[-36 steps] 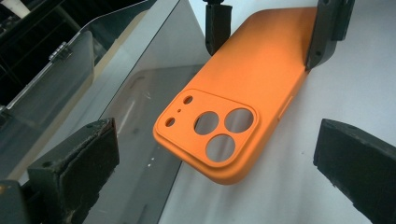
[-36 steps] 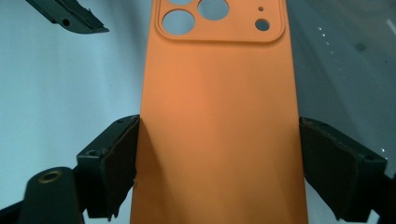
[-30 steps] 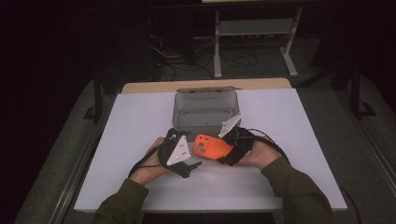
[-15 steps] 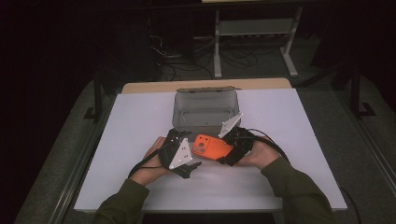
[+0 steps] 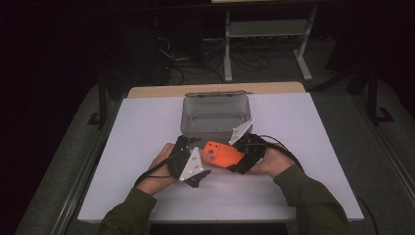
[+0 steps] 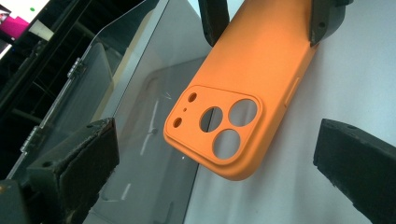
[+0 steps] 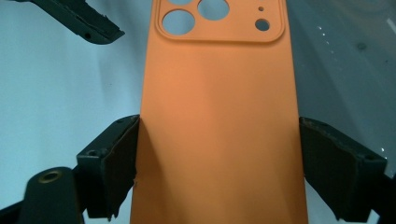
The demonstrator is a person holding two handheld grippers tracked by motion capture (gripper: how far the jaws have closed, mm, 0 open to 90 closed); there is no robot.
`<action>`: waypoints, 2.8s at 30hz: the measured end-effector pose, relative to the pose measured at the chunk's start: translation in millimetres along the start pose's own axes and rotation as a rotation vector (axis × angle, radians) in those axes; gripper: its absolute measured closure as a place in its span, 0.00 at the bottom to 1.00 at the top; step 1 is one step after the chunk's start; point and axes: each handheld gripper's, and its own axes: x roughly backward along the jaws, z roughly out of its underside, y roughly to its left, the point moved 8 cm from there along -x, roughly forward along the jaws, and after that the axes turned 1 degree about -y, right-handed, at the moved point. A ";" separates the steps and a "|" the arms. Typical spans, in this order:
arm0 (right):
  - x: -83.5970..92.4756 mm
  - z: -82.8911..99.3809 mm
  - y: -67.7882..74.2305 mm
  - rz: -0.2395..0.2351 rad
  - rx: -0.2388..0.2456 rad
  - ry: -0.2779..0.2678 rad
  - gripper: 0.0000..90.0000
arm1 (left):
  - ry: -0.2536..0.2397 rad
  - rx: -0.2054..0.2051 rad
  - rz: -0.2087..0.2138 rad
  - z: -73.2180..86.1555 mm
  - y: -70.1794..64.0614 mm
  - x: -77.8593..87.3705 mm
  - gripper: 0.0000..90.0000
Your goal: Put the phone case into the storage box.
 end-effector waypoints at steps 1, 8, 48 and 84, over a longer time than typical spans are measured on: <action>0.0 0.0 0.0 0.000 0.001 0.001 0.17 | 0.003 -0.005 -0.003 0.1 -0.1 0.0 0.00; -0.1 0.2 -0.2 0.001 0.003 0.002 0.17 | 0.014 -0.051 -0.022 0.0 -1.4 -1.0 0.00; -0.6 1.0 -0.9 0.005 0.007 0.006 0.17 | 0.039 -0.239 -0.099 -1.1 -6.8 -3.5 0.00; -0.6 1.3 -1.7 0.011 0.006 0.007 0.17 | 0.078 -0.478 -0.205 -3.4 -11.4 -2.8 0.00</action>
